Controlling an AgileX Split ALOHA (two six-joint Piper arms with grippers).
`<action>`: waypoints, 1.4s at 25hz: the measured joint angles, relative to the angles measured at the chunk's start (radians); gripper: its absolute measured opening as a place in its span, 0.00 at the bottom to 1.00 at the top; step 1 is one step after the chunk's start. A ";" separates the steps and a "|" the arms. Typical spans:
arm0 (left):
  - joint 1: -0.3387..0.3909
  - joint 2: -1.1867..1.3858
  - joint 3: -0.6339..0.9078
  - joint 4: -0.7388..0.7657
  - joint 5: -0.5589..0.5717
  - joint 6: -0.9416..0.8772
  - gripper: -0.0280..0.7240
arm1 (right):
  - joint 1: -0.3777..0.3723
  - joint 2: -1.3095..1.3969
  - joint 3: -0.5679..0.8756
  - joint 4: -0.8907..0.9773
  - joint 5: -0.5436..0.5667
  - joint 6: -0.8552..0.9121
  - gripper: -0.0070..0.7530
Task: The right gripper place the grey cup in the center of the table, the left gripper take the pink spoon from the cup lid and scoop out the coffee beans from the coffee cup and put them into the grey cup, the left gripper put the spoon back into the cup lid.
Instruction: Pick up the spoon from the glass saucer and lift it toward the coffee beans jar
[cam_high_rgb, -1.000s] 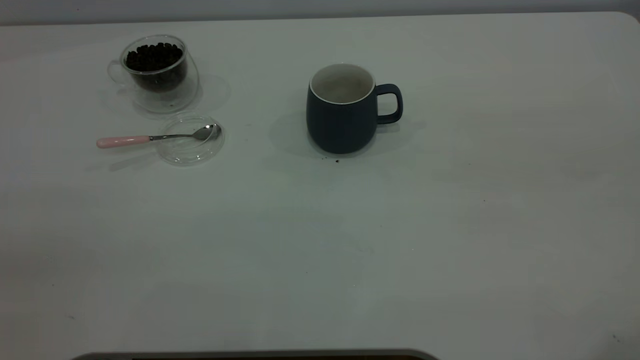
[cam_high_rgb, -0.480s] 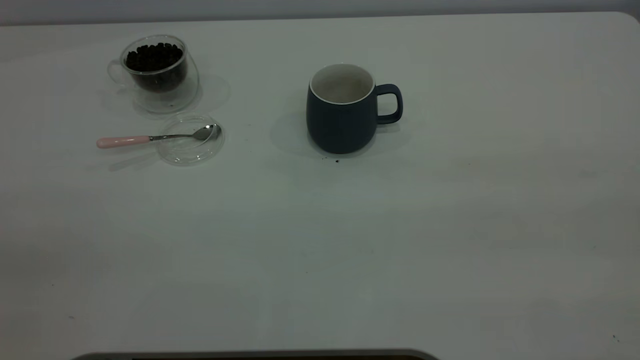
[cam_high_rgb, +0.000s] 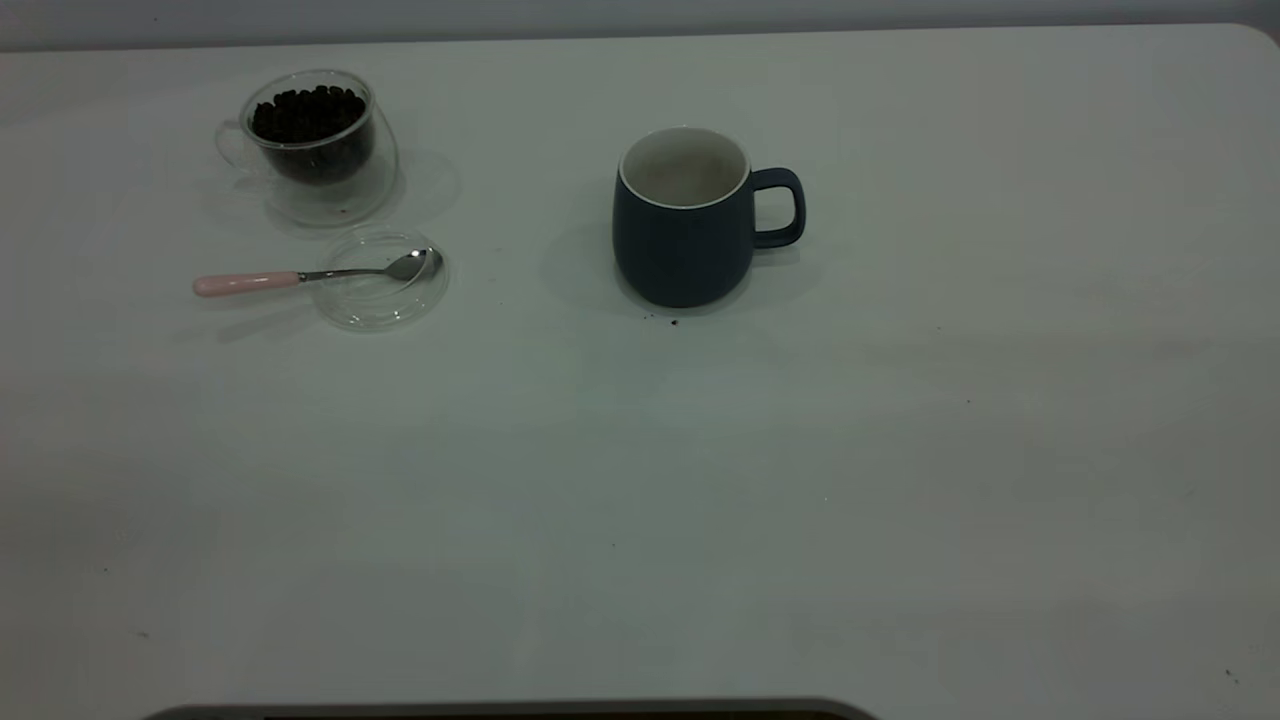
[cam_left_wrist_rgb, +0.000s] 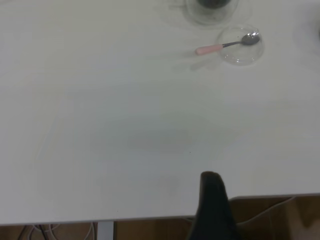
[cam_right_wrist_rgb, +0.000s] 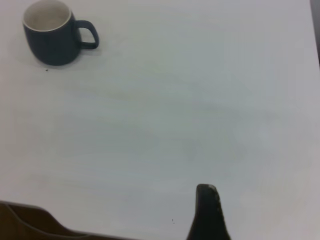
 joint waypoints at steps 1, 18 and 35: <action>0.000 0.000 0.000 0.000 0.000 0.000 0.82 | -0.006 0.000 0.000 0.000 0.000 0.000 0.79; 0.000 0.000 0.000 -0.008 0.000 -0.002 0.82 | -0.008 -0.003 0.000 0.000 0.000 0.000 0.79; 0.000 0.688 -0.224 -0.259 -0.144 0.027 0.80 | -0.008 -0.003 0.000 0.000 0.000 0.000 0.79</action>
